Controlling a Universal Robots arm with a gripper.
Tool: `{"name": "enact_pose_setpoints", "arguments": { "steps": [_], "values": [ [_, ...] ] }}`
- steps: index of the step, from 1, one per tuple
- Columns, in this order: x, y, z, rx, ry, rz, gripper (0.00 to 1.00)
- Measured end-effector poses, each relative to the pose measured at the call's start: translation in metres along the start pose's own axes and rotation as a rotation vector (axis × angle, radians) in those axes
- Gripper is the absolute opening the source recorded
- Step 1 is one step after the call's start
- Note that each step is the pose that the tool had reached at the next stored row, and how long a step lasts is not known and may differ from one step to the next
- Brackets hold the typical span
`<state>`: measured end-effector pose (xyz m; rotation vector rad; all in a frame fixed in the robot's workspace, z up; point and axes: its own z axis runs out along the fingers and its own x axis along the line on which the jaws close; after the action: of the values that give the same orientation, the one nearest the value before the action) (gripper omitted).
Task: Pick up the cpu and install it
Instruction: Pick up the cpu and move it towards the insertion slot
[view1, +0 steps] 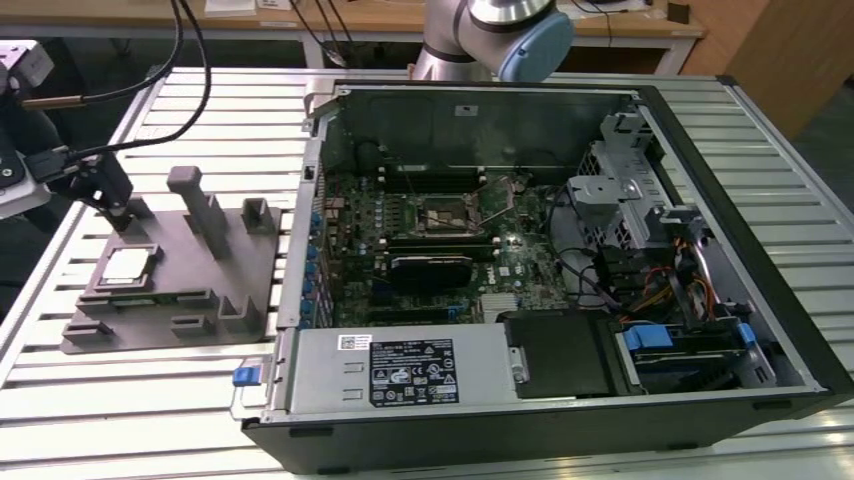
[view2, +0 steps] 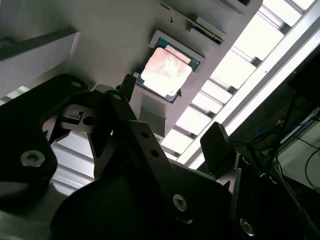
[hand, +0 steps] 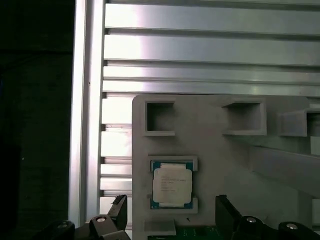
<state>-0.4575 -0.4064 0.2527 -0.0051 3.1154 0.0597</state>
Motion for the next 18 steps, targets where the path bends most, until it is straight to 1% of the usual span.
{"name": "enact_pose_setpoints", "arguments": {
  "steps": [7,13,18],
  "values": [
    [-0.0002,-0.0036,0.0113,-0.0001,-0.0001,0.000,0.79],
    [-0.0022,-0.0040,0.0215,0.0000,0.0000,0.001,0.79],
    [-0.0033,-0.0043,0.0280,0.0000,0.0001,0.001,0.79]
  ]
}}
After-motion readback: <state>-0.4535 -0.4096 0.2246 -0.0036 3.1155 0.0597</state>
